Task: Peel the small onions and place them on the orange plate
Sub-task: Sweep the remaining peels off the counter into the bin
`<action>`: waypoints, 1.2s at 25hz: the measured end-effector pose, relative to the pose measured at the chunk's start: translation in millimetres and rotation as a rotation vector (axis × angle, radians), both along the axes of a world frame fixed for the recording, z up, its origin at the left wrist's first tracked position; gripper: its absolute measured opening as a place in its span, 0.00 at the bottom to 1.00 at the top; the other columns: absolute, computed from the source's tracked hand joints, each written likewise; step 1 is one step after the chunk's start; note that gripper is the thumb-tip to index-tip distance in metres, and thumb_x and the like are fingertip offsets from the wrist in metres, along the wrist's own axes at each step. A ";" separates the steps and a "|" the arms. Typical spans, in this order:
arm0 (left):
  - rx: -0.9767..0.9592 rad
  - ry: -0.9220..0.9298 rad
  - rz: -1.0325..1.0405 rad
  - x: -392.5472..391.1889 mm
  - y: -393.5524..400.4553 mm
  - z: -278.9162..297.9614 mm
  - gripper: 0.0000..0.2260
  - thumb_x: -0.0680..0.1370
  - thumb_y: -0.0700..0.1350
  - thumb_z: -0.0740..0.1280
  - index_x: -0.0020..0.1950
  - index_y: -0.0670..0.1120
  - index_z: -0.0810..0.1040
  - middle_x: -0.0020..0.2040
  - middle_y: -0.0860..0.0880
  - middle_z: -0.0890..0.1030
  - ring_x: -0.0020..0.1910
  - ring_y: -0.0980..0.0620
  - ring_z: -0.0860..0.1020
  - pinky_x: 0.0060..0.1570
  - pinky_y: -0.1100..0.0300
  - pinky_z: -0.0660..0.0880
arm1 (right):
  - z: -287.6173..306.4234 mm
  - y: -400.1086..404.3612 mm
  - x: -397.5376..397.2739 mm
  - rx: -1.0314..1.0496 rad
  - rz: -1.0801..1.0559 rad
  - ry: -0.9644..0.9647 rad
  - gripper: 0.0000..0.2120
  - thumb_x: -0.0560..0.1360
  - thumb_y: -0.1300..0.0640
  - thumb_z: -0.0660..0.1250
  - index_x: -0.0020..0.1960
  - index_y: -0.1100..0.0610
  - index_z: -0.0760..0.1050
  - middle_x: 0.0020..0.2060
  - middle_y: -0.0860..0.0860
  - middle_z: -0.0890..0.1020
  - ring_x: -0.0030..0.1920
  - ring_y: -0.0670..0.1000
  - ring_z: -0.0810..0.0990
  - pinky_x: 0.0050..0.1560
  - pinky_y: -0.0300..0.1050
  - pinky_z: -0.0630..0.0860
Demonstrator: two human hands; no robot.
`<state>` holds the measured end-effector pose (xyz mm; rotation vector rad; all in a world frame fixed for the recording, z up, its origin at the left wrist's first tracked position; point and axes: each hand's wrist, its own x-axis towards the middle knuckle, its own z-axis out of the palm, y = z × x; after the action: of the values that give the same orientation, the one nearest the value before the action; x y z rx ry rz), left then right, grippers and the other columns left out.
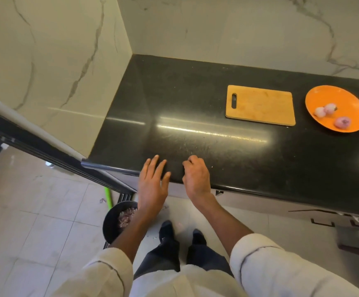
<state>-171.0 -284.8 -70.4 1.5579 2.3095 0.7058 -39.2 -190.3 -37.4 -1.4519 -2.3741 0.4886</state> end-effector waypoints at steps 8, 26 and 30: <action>-0.284 0.304 -0.048 -43.5 -50.7 -0.3 0.33 0.87 0.58 0.57 0.87 0.61 0.42 0.88 0.51 0.40 0.87 0.43 0.41 0.83 0.40 0.45 | 11.1 -28.4 -54.5 -0.505 -0.255 0.476 0.09 0.75 0.66 0.73 0.48 0.54 0.89 0.42 0.47 0.88 0.44 0.46 0.85 0.52 0.42 0.82; -0.494 -0.367 0.396 -219.0 -277.9 -98.1 0.15 0.84 0.45 0.65 0.70 0.46 0.79 0.65 0.43 0.83 0.64 0.41 0.80 0.60 0.51 0.75 | -142.1 -221.1 -260.4 -0.709 0.009 -0.020 0.11 0.74 0.65 0.74 0.45 0.50 0.89 0.44 0.48 0.89 0.48 0.51 0.87 0.57 0.48 0.84; -0.478 -0.413 0.452 -217.6 -297.2 -119.2 0.13 0.84 0.43 0.64 0.67 0.45 0.81 0.62 0.43 0.84 0.61 0.40 0.81 0.57 0.50 0.76 | -160.6 -231.7 -271.2 -0.599 0.086 -0.091 0.09 0.75 0.64 0.74 0.46 0.51 0.88 0.45 0.49 0.89 0.47 0.52 0.86 0.51 0.45 0.83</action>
<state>-388.6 -582.0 -189.6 0.6238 2.2874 0.4580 -310.4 -422.0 -198.0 -1.6262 -2.4872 1.2648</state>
